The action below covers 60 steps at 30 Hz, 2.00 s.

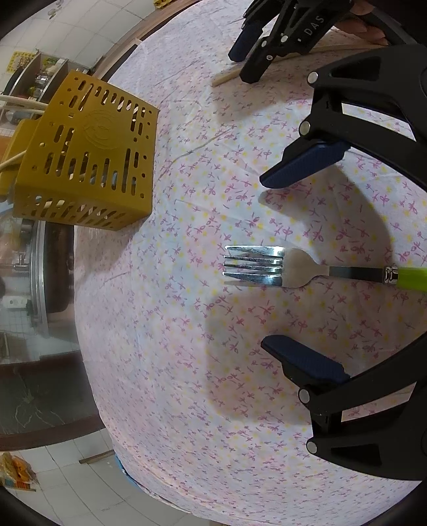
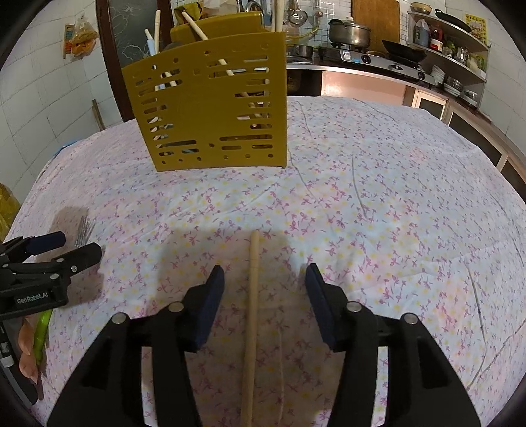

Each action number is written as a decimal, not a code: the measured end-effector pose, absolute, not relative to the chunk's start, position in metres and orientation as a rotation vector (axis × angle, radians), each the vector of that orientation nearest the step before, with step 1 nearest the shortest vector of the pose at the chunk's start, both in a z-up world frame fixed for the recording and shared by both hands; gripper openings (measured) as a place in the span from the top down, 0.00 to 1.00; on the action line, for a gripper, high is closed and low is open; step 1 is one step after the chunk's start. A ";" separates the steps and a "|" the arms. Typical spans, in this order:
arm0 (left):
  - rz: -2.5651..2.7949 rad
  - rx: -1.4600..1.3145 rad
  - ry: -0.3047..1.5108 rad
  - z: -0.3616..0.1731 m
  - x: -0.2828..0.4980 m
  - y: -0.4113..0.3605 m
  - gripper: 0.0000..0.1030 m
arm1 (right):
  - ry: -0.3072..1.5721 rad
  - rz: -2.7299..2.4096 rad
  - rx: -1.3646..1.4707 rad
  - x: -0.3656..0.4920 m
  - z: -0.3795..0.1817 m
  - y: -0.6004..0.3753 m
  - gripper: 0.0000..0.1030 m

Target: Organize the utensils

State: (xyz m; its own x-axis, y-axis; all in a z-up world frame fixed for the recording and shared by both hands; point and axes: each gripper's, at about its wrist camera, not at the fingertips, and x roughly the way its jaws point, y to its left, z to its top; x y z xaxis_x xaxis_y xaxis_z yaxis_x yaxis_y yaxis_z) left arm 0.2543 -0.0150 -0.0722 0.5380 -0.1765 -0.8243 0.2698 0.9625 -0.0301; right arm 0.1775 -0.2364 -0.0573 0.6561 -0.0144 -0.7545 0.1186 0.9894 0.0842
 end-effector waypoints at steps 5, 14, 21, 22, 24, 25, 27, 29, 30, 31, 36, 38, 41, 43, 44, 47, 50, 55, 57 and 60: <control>-0.251 0.072 0.991 -0.070 0.267 -0.010 0.15 | 0.856 -0.077 0.124 0.178 -0.057 -0.236 0.49; -0.261 0.119 1.009 -0.070 0.276 -0.013 0.23 | 0.861 -0.078 0.122 0.178 -0.057 -0.235 0.46; -0.240 0.110 0.996 -0.071 0.280 -0.010 0.33 | 0.861 -0.085 0.123 0.179 -0.058 -0.234 0.46; -0.232 0.113 0.989 -0.071 0.280 -0.011 0.35 | 0.861 -0.087 0.123 0.179 -0.058 -0.234 0.46; -0.227 0.120 0.984 -0.073 0.284 -0.012 0.37 | 0.862 -0.094 0.120 0.181 -0.058 -0.233 0.46; -0.227 0.126 0.983 -0.073 0.284 -0.014 0.37 | 0.862 -0.097 0.118 0.181 -0.058 -0.232 0.46; -0.226 0.128 0.981 -0.072 0.283 -0.016 0.40 | 0.865 -0.105 0.108 0.183 -0.058 -0.230 0.46; -0.229 0.122 0.982 -0.071 0.282 -0.016 0.42 | 0.867 -0.108 0.106 0.183 -0.058 -0.230 0.46; -0.230 0.120 0.983 -0.070 0.279 -0.017 0.45 | 0.867 -0.108 0.108 0.183 -0.058 -0.230 0.46; -0.229 0.116 0.987 -0.069 0.278 -0.017 0.45 | 0.867 -0.107 0.109 0.183 -0.058 -0.231 0.46; -0.209 0.095 0.990 -0.068 0.273 -0.021 0.49 | 0.869 -0.099 0.132 0.186 -0.057 -0.235 0.47; -0.207 0.092 0.981 -0.068 0.274 -0.020 0.49 | 0.872 -0.100 0.132 0.189 -0.057 -0.236 0.47; -0.208 0.092 0.997 -0.067 0.280 -0.021 0.49 | 0.878 -0.105 0.122 0.192 -0.057 -0.235 0.47; -0.209 0.102 1.002 -0.066 0.285 -0.024 0.50 | 0.879 -0.108 0.122 0.192 -0.057 -0.235 0.47; -0.213 0.117 0.997 -0.066 0.288 -0.026 0.50 | 0.879 -0.109 0.115 0.192 -0.057 -0.234 0.47; -0.233 0.157 0.972 -0.067 0.288 -0.030 0.54 | 0.882 -0.111 0.098 0.191 -0.057 -0.231 0.47; -0.277 0.168 0.971 -0.066 0.287 -0.032 0.68 | 0.885 -0.102 0.085 0.190 -0.056 -0.228 0.51; -0.300 0.156 0.966 -0.065 0.286 -0.030 0.80 | 0.886 -0.073 0.065 0.188 -0.055 -0.221 0.69; -0.300 0.164 0.961 -0.065 0.286 -0.030 0.81 | 0.887 -0.066 0.064 0.188 -0.054 -0.220 0.74; -0.309 0.163 0.954 -0.065 0.283 -0.030 0.81 | 0.889 -0.064 0.077 0.189 -0.054 -0.222 0.83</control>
